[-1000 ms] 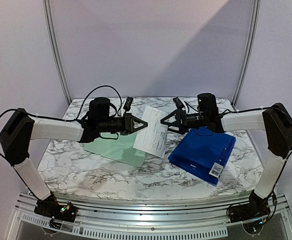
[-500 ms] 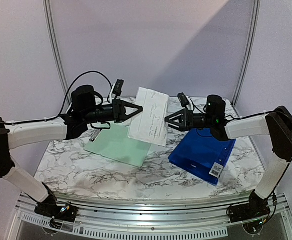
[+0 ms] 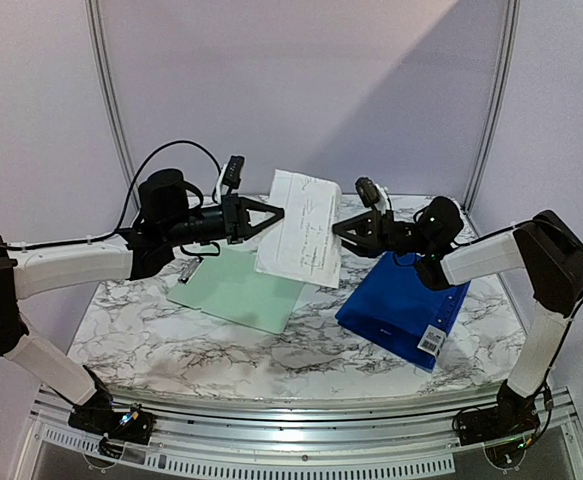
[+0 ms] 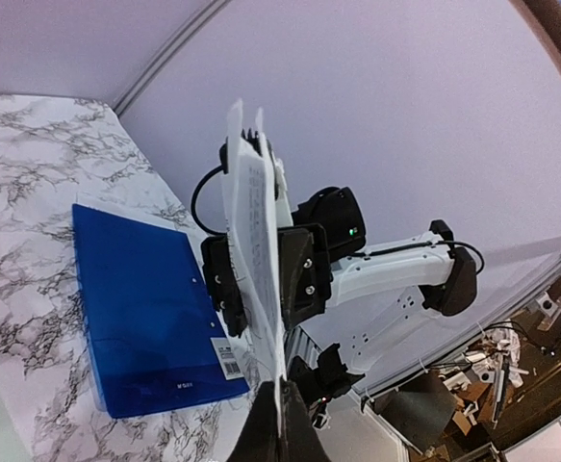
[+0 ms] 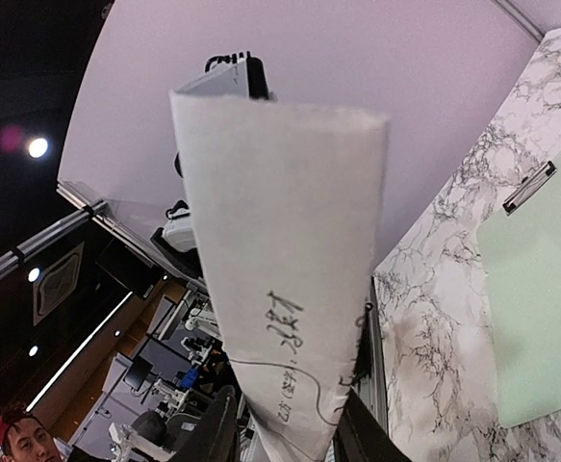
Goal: Put the files into the folder
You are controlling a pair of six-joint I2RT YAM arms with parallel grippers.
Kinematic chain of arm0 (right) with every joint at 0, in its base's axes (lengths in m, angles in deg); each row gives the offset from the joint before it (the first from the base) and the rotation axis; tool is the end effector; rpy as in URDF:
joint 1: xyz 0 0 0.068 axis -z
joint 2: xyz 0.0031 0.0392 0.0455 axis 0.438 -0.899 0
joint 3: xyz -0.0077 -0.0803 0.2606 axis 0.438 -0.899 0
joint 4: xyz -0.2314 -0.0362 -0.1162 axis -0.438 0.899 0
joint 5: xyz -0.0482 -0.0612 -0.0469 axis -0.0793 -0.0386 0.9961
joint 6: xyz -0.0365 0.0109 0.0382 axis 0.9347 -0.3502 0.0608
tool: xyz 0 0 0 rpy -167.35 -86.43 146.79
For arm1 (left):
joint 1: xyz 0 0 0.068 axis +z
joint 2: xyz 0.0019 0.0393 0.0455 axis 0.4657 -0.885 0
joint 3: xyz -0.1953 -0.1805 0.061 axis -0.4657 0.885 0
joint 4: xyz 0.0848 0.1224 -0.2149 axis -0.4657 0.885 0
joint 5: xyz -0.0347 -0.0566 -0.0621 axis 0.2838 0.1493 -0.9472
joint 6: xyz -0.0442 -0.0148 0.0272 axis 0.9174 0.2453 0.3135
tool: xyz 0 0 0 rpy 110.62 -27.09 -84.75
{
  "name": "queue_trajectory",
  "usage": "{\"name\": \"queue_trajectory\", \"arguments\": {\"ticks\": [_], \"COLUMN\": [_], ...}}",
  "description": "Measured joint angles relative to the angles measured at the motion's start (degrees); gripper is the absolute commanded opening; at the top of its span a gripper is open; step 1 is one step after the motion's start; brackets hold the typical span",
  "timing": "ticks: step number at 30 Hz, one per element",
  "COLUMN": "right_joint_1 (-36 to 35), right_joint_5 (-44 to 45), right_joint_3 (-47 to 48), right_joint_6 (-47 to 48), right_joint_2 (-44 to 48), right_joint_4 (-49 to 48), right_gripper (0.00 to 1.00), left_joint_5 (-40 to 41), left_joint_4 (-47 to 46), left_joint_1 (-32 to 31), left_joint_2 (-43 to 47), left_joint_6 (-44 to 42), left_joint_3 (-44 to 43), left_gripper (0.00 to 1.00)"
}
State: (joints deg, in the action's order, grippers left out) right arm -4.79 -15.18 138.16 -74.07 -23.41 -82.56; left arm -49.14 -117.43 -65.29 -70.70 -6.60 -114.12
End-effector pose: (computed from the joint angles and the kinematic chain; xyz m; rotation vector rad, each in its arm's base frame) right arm 0.3004 0.2152 0.2493 -0.5520 1.7213 2.1099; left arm 0.2555 -0.2234 0.3100 0.3808 1.8224 -1.6448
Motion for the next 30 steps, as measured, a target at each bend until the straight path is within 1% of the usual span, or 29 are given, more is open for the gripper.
{"name": "queue_trajectory", "arguments": {"ticks": [2, 4, 5, 8, 9, 10, 11, 13, 15, 17, 18, 19, 21, 23, 27, 30], "right_joint_1": [-0.11, -0.33, -0.42, -0.66, -0.68, -0.68, -0.7, -0.74, -0.74, -0.74, -0.74, -0.74, -0.74, -0.74, -0.74, -0.74], "right_joint_5": [0.04, 0.2, 0.28, 0.81, 0.94, 1.14, 1.31, 2.1, 3.56, 5.57, 6.73, 7.96, 9.9, 11.52, 13.55, 14.67], "right_joint_3": [0.0, 0.0, 0.0, -0.02, -0.02, -0.02, -0.02, -0.02, -0.02, 0.04, 0.24, 0.55, 1.14, 1.44, 1.49, 1.55], "right_joint_6": [0.02, 1.03, 1.6, 4.07, 4.96, 5.92, 7.02, 9.27, 12.57, 16.44, 18.84, 21.27, 25.22, 28.59, 33.09, 35.63], "right_joint_2": [0.0, 0.02, 0.04, 0.48, 0.74, 1.07, 1.42, 2.25, 3.43, 4.87, 5.68, 6.36, 7.23, 7.8, 8.15, 8.17], "right_joint_4": [-0.48, -1.14, -1.29, -0.2, 0.48, 1.42, 2.67, 6.32, 12.37, 19.8, 24.22, 28.59, 35.43, 41.16, 49.77, 54.51], "right_gripper": [0.19, 0.04, 0.0, 0.0, 0.0, 0.0, 0.0, 0.0, 0.0, 0.0, 0.0, 0.0, 0.0, 0.0, 0.0, 0.0], "left_joint_5": [0.11, 0.2, 0.39, 0.85, 1.14, 1.44, 1.7, 2.23, 3.65, 6.34, 7.96, 9.49, 13.25, 17.42, 26.43, 34.86], "left_joint_4": [-0.15, -0.15, -0.13, -0.09, -0.09, -0.09, -0.04, 0.66, 2.73, 6.6, 8.76, 11.13, 15.63, 20.5, 29.38, 36.57], "left_joint_1": [0.0, 0.0, 0.0, 0.0, 0.0, 0.02, 0.02, 0.04, 0.07, 0.2, 0.33, 0.61, 1.49, 2.84, 5.4, 6.21], "left_joint_2": [0.0, 0.0, 0.0, 0.0, 0.0, 0.0, 0.0, 0.0, 0.04, 0.07, 0.13, 0.17, 0.44, 1.07, 1.81, 0.48], "left_joint_6": [0.07, 0.11, 0.11, 0.09, 0.09, 0.04, -0.02, -0.79, -2.51, -4.96, -6.21, -7.41, -9.9, -12.31, -16.94, -20.76], "left_joint_3": [0.17, 0.5, 0.7, 1.07, 1.18, 1.27, 1.42, 1.55, 1.53, 1.49, 1.49, 1.49, 1.49, 1.49, 1.07, -1.14], "left_gripper": [0.0, 0.0, 0.0, 0.0, 0.02, 0.08, 0.16, 0.44, 0.67, 0.79, 0.83, 0.86, 0.88, 0.88, 0.88, 0.87]}}
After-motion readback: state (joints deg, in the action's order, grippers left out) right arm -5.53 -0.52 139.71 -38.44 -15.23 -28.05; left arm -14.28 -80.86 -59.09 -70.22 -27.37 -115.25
